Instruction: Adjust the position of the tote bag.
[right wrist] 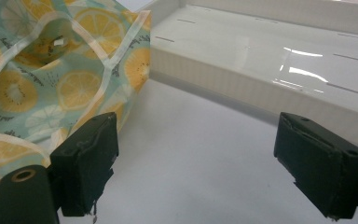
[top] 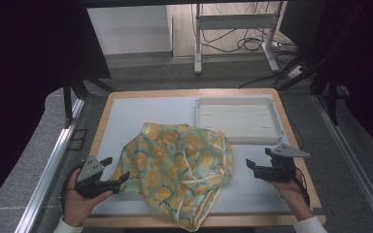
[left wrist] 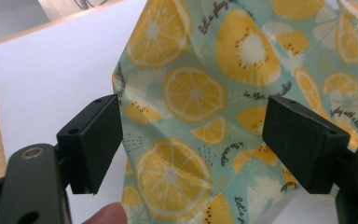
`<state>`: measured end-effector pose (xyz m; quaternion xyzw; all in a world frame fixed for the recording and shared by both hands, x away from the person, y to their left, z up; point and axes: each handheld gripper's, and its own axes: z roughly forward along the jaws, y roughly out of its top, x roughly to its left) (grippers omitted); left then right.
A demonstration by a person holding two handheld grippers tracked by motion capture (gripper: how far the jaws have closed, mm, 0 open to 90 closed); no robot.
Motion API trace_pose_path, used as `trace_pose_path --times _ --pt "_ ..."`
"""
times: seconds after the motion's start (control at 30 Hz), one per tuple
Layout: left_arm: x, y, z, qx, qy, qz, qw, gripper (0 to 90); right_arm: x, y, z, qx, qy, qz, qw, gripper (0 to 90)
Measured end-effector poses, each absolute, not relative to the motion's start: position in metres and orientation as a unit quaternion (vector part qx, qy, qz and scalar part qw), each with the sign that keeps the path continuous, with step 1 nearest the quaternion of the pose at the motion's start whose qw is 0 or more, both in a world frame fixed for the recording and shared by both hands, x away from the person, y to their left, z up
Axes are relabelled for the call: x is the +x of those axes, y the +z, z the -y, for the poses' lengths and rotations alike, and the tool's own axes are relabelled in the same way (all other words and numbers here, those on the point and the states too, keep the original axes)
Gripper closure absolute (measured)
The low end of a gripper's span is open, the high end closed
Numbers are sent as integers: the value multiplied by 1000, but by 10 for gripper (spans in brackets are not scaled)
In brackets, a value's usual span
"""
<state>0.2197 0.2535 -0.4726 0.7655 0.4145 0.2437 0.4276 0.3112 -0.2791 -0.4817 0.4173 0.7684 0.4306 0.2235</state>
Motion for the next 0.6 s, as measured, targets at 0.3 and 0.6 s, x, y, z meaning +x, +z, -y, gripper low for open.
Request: trace_pose_path --times 0.3,0.6 --pt "210 -467 -240 775 238 -390 437 233 311 -486 279 423 420 -770 227 137" --pt "199 -462 -234 779 228 -376 447 262 313 -486 274 419 420 -773 227 137"
